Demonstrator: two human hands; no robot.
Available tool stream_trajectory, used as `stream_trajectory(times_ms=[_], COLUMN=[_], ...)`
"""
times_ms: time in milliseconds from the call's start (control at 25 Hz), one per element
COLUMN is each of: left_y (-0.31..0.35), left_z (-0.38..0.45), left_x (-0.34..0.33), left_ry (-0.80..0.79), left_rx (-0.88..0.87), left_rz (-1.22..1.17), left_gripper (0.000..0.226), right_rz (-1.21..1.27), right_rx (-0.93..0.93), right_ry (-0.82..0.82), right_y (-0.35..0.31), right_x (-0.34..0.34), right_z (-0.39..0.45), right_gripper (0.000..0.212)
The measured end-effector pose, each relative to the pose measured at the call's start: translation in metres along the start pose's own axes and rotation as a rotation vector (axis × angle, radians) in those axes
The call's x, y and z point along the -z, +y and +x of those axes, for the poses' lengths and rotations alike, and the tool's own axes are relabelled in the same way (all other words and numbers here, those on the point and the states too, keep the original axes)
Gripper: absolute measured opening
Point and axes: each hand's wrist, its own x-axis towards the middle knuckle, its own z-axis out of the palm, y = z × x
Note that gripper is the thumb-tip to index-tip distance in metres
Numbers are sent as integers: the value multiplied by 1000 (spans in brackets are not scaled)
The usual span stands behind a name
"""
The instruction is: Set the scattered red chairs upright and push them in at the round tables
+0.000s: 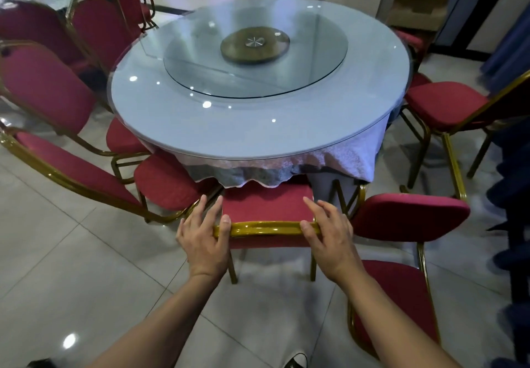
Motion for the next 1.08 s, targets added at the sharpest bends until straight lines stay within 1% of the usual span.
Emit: stream_trajectory(times_ms=[160,280,400,520,640,720,800,960,1080], left_y=[-3,-5,-5,9,29,44,57,106,149], left_z=[1,-1,-1,-4,-11,-16,-21,-17,-12], left_x=[5,12,20,27,29,27,25,10,-5], left_ry=[-40,-136,-252,-292,-340,-343,-317,-280,-300], left_rx=[24,-7,37,81,74,62,-2,-209,-297], left_rz=[24,78,115,153,145,133,143,173,177], left_gripper=[58,59,62,66,72,76,75,69,66], right_rz=[-39,-79,-112,-123,-103,-86,-82,-96,-109], right_rx=[-22,-17,-20,-25,-21,-22,-25,-58,-97], right_ry=[-52,-153,-201,-241,-278,-268,-247,-166,-111], right_y=[-6,-7,-7,-8,-9,-5,-3,19,39], right_x=[5,13,18,21,27,36,49,90,122], right_z=[-2,-4,-4,-4,-3,-5,-11,-16,-22], right_gripper=[70,75,77,78,78,81,84,79,82])
